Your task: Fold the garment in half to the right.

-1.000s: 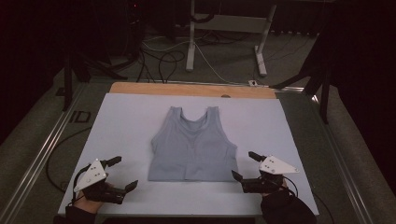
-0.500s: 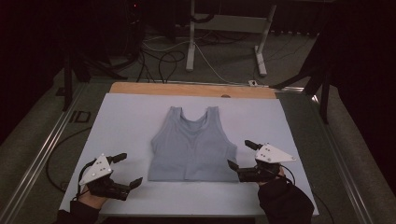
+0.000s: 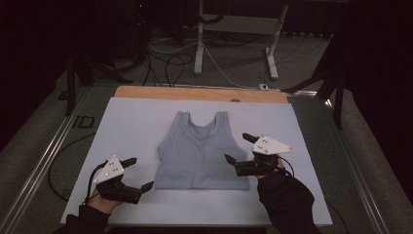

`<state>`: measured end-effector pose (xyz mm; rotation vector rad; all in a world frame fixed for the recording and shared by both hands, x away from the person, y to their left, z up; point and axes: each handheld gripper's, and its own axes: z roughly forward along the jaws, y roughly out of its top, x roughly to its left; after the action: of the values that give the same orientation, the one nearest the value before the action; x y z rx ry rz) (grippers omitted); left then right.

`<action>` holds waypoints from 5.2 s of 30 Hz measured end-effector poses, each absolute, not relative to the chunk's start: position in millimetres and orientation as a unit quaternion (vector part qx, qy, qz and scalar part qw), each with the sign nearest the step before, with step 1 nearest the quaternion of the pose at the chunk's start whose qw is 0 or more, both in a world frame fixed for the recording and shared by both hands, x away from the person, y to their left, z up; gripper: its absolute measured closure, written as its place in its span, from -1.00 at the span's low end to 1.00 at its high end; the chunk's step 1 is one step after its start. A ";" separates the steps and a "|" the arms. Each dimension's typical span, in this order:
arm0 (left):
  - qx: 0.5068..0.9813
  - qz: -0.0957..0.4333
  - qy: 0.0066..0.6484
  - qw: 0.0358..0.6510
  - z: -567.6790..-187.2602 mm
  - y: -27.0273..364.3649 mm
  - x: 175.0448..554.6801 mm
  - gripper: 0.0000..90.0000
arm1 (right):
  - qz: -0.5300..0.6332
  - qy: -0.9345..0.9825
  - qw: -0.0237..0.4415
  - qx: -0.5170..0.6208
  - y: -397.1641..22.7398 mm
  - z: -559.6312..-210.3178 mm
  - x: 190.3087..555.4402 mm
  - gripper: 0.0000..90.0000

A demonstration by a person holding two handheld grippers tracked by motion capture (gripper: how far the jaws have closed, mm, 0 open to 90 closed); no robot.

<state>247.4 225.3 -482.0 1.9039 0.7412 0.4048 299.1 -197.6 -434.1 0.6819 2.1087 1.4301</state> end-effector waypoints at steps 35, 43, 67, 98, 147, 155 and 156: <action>0.825 0.100 0.389 0.398 -512.2 191.8 273.9 -0.96 | 0.528 0.796 0.211 0.206 -109.4 -430.7 357.8 -0.80; 0.845 0.067 0.386 0.365 -522.8 184.4 277.4 -0.66 | 0.524 0.801 0.203 0.205 -104.0 -435.3 360.6 -0.79; 0.836 0.002 0.398 0.378 -523.1 176.2 283.5 0.16 | 0.519 0.810 0.193 0.191 -78.4 -440.6 373.3 -0.79; 0.825 0.029 0.415 0.382 -516.1 173.7 279.2 0.90 | 0.472 0.829 0.171 0.247 -21.2 -458.7 454.9 -0.77; 0.819 0.012 0.418 0.392 -515.2 173.6 280.0 0.91 | 0.276 0.860 0.181 0.390 26.9 -515.2 532.0 0.13; 0.821 0.011 0.416 0.391 -515.4 173.0 279.2 0.91 | 0.261 0.869 0.177 0.380 31.4 -516.5 532.2 0.36; 0.821 0.011 0.416 0.390 -515.2 173.1 279.3 0.91 | 0.260 0.871 0.175 0.378 31.6 -516.2 532.5 0.40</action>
<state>279.3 173.1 -515.2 2.0872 1.0562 0.0280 532.5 31.6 -516.2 1.0706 2.4690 0.7374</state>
